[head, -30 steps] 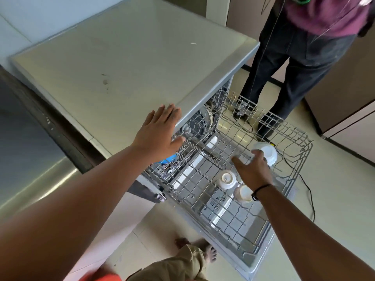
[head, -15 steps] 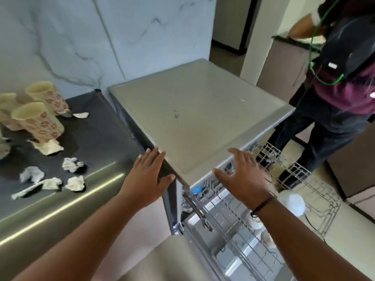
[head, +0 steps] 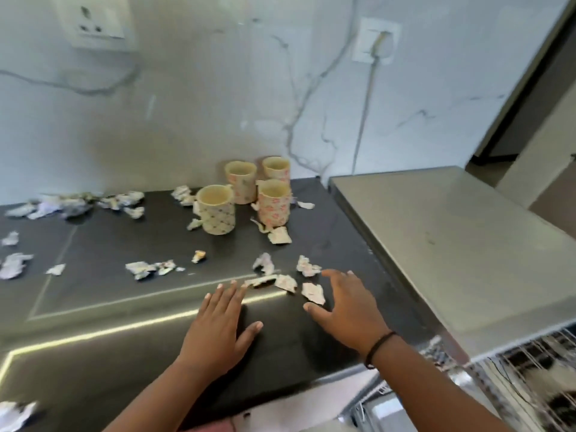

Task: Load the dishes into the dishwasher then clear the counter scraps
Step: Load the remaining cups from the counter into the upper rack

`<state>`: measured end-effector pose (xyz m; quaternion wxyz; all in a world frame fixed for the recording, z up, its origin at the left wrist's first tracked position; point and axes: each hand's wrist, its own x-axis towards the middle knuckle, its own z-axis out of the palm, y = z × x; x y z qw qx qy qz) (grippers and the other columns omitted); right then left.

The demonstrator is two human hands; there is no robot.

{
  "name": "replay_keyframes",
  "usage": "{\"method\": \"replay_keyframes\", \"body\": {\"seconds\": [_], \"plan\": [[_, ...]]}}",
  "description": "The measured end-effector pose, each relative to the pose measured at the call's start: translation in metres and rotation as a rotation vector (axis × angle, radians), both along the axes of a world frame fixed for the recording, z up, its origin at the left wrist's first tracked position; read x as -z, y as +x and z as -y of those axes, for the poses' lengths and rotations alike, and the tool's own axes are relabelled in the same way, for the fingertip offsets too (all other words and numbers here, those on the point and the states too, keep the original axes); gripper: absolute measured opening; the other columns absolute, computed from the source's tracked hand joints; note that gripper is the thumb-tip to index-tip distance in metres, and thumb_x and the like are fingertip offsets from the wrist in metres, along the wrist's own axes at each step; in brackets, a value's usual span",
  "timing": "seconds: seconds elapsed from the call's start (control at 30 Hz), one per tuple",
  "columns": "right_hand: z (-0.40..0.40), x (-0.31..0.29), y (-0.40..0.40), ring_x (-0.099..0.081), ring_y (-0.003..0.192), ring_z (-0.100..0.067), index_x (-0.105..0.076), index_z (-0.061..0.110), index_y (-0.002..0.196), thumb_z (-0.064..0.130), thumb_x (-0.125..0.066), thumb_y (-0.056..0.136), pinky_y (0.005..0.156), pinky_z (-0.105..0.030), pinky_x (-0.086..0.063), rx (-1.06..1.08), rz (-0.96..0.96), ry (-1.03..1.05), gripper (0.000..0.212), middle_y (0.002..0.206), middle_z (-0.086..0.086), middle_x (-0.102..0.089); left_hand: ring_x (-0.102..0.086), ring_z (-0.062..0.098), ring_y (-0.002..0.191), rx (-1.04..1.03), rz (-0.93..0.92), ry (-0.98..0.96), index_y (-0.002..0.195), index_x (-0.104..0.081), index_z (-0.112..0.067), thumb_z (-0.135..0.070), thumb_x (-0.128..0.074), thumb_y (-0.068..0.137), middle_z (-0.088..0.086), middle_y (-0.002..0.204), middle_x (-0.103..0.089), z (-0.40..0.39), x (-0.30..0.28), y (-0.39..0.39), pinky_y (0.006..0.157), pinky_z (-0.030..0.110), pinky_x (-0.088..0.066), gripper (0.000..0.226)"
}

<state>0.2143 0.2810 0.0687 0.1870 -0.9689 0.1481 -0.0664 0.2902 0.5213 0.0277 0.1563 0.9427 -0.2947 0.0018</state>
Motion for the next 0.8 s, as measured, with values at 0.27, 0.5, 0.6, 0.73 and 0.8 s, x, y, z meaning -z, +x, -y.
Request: {"method": "replay_keyframes", "body": {"seconds": [0.27, 0.5, 0.6, 0.73, 0.8], "plan": [[-0.075, 0.002, 0.112, -0.043, 0.127, -0.022, -0.040, 0.025, 0.136, 0.054, -0.063, 0.079, 0.102, -0.036, -0.037, -0.149, -0.061, 0.117, 0.068, 0.135, -0.002, -0.050, 0.010, 0.019, 0.148, -0.217, -0.033, 0.094, 0.154, -0.003, -0.023, -0.080, -0.008, 0.082, 0.002, 0.162, 0.004, -0.068, 0.015, 0.047, 0.118, 0.038, 0.010, 0.092], [-0.102, 0.007, 0.210, -0.042, 0.129, -0.022, -0.031, 0.019, 0.142, 0.053, -0.073, 0.071, 0.103, -0.036, -0.037, -0.103, -0.039, 0.370, 0.089, 0.145, -0.007, -0.041, 0.020, 0.020, 0.146, -0.226, -0.026, 0.107, 0.153, 0.006, -0.026, -0.083, -0.002, 0.077, -0.001, 0.160, 0.017, -0.070, 0.022, 0.058, 0.116, 0.045, 0.016, 0.095], [-0.110, 0.007, 0.243, -0.047, 0.122, -0.016, -0.034, 0.017, 0.137, 0.048, -0.081, 0.064, 0.098, -0.031, -0.040, -0.059, 0.048, 0.557, 0.093, 0.139, -0.004, -0.046, 0.024, 0.020, 0.144, -0.221, -0.027, 0.114, 0.152, 0.011, -0.026, -0.083, 0.000, 0.077, -0.001, 0.158, 0.023, -0.070, 0.024, 0.059, 0.114, 0.047, 0.019, 0.094], [-0.120, 0.012, 0.276, -0.048, 0.122, -0.022, -0.031, 0.016, 0.136, 0.046, -0.085, 0.059, 0.104, -0.041, -0.041, 0.019, 0.142, 0.650, 0.099, 0.133, -0.005, -0.048, 0.029, 0.021, 0.142, -0.213, -0.028, 0.118, 0.151, 0.014, -0.027, -0.082, 0.001, 0.078, 0.000, 0.156, 0.027, -0.070, 0.027, 0.059, 0.114, 0.048, 0.019, 0.093], [-0.123, 0.016, 0.287, -0.048, 0.121, -0.023, -0.030, 0.016, 0.136, 0.045, -0.086, 0.059, 0.105, -0.044, -0.041, 0.050, 0.173, 0.678, 0.100, 0.132, -0.005, -0.048, 0.031, 0.020, 0.141, -0.212, -0.028, 0.120, 0.151, 0.014, -0.026, -0.082, 0.001, 0.078, -0.001, 0.156, 0.027, -0.070, 0.026, 0.059, 0.114, 0.049, 0.019, 0.092]]}}
